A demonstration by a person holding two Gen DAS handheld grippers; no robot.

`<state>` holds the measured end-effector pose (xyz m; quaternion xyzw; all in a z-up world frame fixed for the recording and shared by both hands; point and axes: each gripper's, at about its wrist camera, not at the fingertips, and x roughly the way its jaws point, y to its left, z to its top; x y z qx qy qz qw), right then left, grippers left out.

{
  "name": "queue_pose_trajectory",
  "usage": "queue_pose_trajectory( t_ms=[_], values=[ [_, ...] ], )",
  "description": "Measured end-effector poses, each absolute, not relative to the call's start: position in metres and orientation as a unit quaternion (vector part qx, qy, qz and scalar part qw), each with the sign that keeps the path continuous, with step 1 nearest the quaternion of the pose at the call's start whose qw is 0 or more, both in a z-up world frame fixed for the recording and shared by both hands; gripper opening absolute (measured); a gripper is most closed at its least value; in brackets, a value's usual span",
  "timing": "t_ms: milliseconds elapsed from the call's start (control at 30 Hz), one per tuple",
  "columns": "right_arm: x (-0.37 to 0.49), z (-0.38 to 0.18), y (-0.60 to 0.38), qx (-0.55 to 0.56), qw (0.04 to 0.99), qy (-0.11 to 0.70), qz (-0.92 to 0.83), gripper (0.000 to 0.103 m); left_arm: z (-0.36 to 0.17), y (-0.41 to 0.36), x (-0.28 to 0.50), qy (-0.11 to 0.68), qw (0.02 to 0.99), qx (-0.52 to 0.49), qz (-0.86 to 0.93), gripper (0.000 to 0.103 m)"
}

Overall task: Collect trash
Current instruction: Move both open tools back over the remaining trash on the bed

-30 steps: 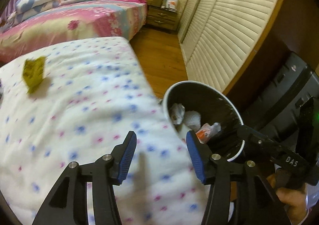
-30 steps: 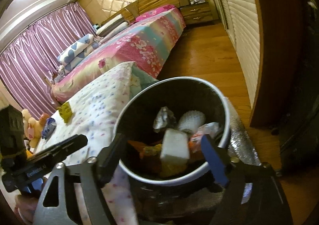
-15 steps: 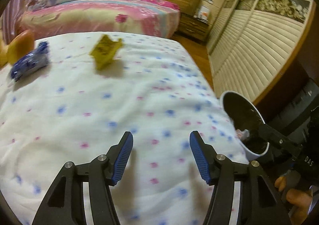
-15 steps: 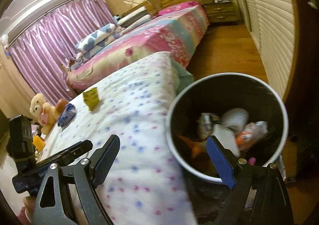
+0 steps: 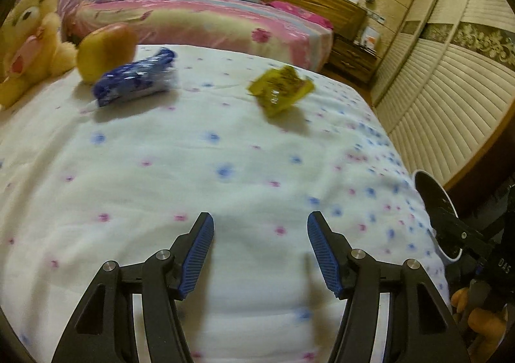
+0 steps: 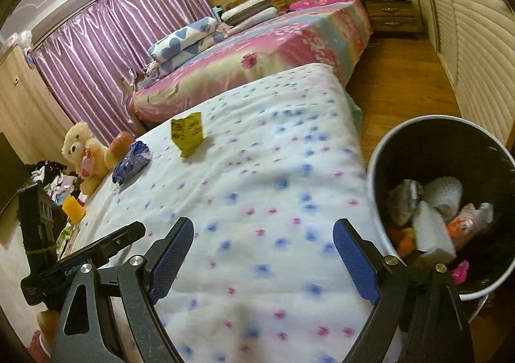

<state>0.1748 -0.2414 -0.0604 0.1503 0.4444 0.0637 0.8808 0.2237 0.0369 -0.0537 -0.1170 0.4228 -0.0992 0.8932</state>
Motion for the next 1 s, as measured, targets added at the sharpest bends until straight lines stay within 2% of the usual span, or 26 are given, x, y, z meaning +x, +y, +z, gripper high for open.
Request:
queue_pose_trajectory(
  t_ms=[767,900,1000],
  values=[
    [0.223,-0.078,-0.165,0.128,0.87,0.462,0.117,0.09,-0.052,0.114,0.253,0.408,0.904,-0.12,-0.043,0.066],
    [0.234,-0.081,-0.155,0.124,0.868,0.465,0.122,0.09,-0.052,0.127,0.268,0.405,0.907,-0.112,-0.031,0.074],
    [0.244,-0.085,-0.147,0.123,0.866,0.468,0.126,0.09,-0.054,0.137,0.281,0.408,0.906,-0.107,-0.029,0.074]
  ],
)
